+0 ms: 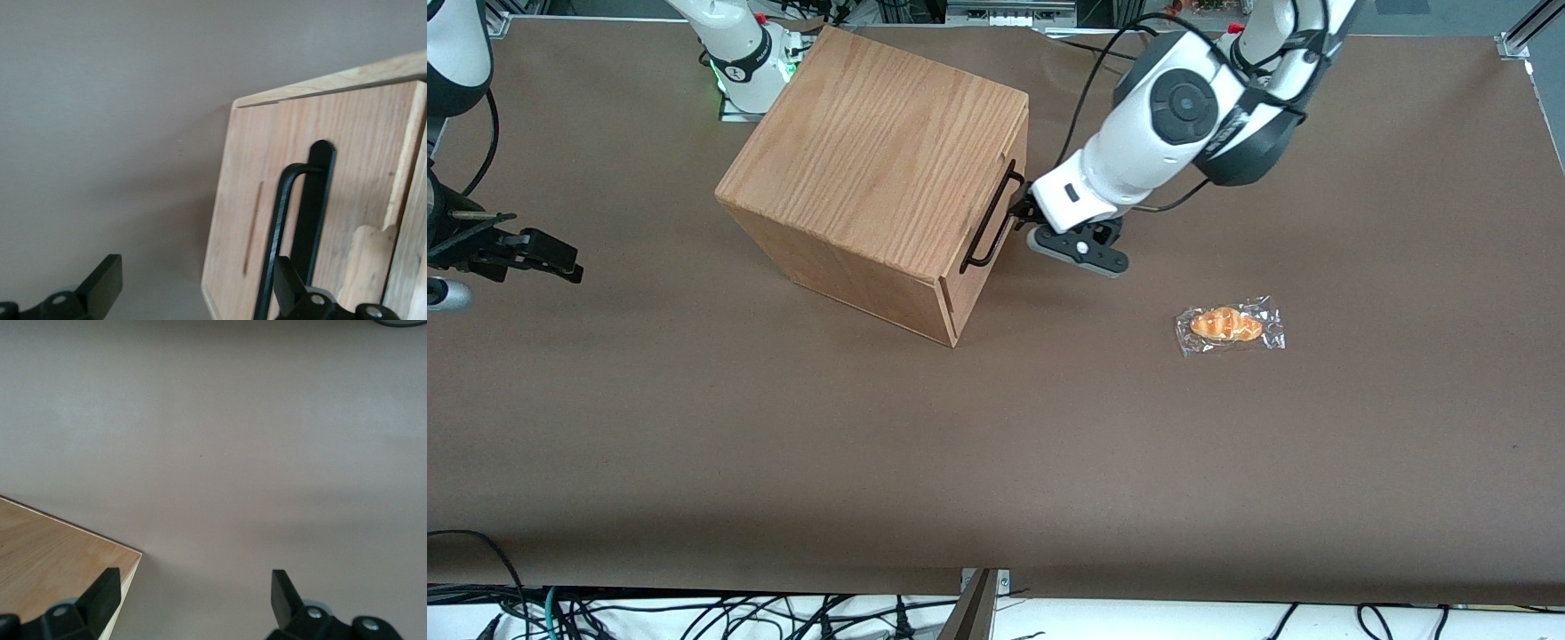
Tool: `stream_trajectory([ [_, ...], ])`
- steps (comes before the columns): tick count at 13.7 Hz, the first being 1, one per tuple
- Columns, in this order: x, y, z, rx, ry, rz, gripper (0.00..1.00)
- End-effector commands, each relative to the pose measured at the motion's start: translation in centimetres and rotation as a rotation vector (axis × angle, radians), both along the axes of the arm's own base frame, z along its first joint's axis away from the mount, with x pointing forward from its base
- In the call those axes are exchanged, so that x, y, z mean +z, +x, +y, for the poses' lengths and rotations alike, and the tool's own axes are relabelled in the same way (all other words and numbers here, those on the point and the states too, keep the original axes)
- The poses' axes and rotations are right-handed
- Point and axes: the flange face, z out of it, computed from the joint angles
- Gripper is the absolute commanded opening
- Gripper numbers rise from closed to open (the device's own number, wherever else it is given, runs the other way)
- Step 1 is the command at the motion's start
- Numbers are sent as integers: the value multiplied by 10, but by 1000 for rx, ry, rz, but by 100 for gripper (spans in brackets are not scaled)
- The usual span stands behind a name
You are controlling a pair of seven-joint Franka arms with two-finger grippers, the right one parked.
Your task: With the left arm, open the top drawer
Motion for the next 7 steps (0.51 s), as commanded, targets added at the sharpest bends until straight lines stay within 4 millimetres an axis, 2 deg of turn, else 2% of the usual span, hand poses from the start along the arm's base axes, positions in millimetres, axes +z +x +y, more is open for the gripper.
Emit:
stream_trajectory([
  [1,-30,-13,-7,15,-17,-7,100],
  [3,-40,-28,-19,4,-34,-25,100],
  [7,-35,-35,-25,-1,-41,-31,100],
])
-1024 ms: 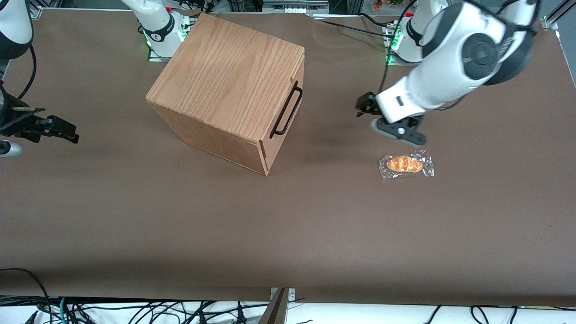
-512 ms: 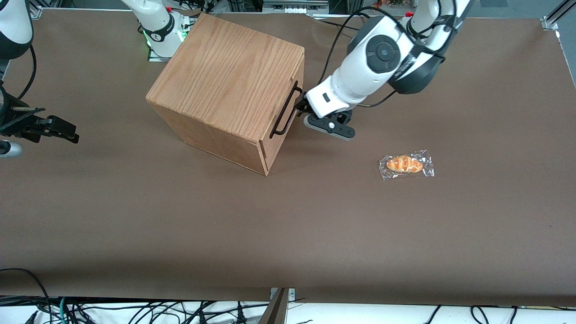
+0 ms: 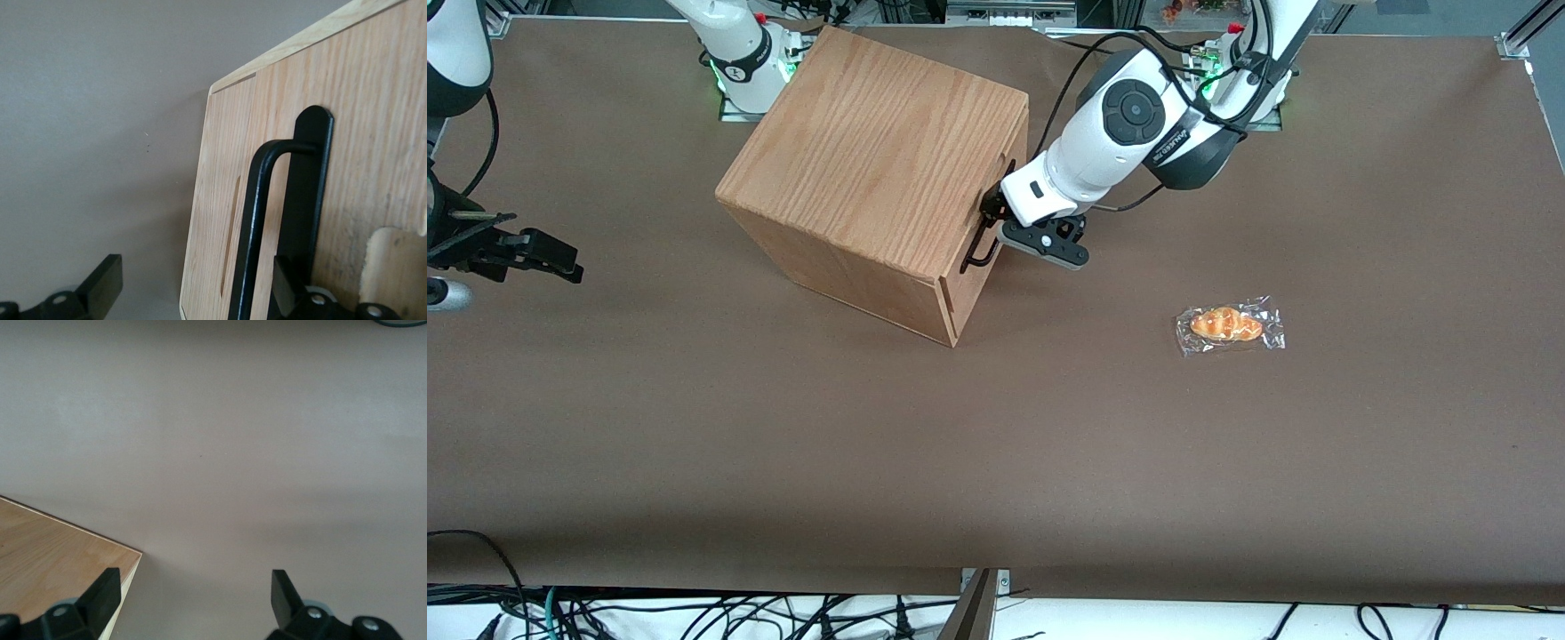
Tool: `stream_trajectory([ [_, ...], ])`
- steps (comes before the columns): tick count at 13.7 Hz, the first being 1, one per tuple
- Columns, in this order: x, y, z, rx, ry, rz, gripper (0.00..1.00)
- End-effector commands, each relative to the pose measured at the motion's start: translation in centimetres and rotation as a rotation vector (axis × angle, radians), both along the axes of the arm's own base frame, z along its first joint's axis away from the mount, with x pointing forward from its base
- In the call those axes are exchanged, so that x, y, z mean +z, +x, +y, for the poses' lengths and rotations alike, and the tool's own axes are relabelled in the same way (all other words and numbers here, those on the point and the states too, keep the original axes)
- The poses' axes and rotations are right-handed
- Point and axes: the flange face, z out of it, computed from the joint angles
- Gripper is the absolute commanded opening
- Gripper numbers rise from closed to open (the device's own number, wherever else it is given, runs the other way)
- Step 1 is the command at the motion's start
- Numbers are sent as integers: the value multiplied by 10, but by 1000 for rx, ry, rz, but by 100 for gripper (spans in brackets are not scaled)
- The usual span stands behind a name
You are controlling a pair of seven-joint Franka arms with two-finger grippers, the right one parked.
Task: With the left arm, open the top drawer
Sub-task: 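Pull the handle outward with the left gripper, sliding the drawer open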
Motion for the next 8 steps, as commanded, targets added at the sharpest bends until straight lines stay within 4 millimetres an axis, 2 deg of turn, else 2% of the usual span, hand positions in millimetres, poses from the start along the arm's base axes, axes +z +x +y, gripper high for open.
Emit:
stream_trajectory([
  [1,8,-7,1,3,-14,-9,100],
  [8,-9,-9,3,-16,11,2,100],
])
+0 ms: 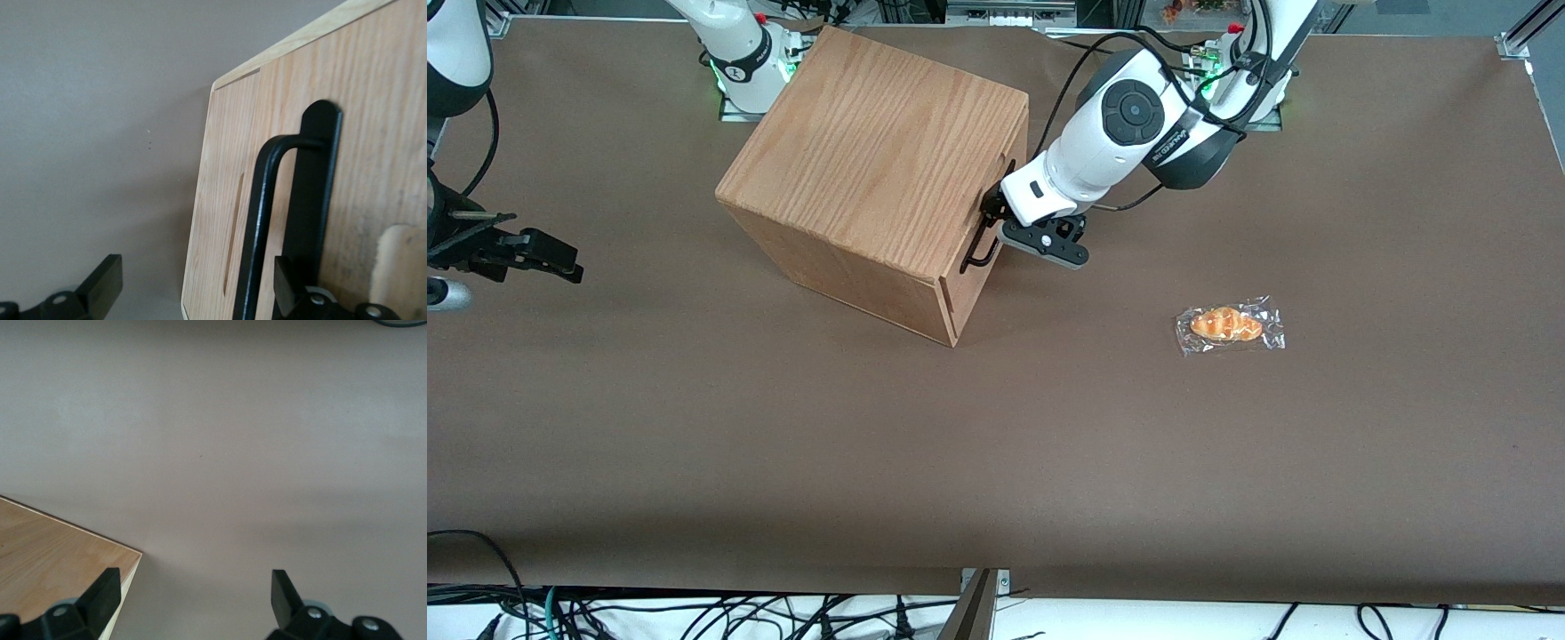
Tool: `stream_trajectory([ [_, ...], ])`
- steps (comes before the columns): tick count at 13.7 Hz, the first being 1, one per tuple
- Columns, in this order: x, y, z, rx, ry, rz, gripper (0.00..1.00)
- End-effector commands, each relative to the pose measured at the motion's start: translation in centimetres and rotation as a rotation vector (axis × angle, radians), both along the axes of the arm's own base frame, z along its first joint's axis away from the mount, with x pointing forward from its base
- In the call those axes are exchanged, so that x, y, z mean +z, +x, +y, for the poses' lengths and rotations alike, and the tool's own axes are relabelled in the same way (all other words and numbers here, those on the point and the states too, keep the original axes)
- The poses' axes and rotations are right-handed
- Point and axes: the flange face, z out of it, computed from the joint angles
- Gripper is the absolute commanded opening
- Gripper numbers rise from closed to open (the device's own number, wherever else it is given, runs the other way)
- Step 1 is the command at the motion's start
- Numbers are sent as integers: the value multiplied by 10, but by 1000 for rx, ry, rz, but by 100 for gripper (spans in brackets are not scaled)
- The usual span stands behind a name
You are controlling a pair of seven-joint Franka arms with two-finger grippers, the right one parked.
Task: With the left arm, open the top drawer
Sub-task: 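Pull the handle outward with the left gripper, sliding the drawer open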
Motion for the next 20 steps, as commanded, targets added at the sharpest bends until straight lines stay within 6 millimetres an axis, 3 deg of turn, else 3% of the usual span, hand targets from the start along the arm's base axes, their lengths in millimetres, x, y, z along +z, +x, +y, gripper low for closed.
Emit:
stream_trajectory([
  [1,-7,-7,4,-20,10,-4,100],
  [10,-4,12,39,-61,118,-39,100],
  [13,8,28,71,-118,146,-56,100],
  [20,6,58,131,-180,161,-48,100],
])
